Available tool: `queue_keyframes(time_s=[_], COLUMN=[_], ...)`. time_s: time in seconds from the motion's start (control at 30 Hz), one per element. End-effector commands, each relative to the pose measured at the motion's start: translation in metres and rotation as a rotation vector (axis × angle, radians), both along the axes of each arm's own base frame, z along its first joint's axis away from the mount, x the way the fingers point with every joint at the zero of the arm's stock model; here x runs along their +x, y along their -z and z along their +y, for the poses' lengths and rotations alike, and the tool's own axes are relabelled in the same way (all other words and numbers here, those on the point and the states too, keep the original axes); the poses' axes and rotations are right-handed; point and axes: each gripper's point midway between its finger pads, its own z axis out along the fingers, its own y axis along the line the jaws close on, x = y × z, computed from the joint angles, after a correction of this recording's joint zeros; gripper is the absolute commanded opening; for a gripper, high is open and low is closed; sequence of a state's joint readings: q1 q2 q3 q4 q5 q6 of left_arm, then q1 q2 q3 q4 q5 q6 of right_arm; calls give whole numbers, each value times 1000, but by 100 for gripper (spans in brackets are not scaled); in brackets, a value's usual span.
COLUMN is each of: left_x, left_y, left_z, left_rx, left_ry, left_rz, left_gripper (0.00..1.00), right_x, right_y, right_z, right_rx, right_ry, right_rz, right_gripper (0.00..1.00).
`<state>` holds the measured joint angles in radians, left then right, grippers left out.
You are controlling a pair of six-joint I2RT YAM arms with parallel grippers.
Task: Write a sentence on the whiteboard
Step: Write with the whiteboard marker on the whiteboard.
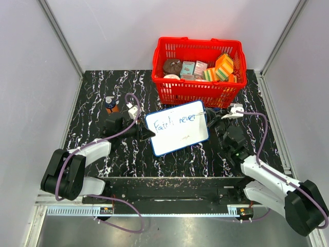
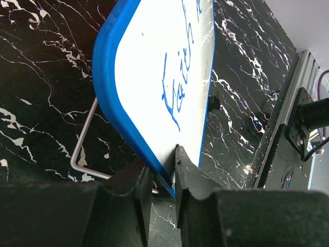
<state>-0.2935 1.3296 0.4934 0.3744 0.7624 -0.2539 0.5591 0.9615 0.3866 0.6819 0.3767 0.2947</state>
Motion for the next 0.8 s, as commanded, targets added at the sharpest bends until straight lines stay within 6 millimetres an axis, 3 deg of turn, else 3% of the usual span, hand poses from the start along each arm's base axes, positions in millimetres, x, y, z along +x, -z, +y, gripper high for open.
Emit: queue_keyframes(time_s=[0.0,0.27,0.77], left_x=[24,24,24], left_y=[1,1,1], left_z=[14,14,14], left_rx=[103,104,104], left_ry=[-57,-59,-57], left_rz=[-152,-151,-152], left_gripper=[0,0,0], right_x=[-6,-14,-52], right_y=[-24,-23,-19], right_z=[9,23,79], right_rx=[38,11,-90], right_ry=[-59,-97,-195], right_rz=[-41,-38,-62], right_gripper=[0,0,0])
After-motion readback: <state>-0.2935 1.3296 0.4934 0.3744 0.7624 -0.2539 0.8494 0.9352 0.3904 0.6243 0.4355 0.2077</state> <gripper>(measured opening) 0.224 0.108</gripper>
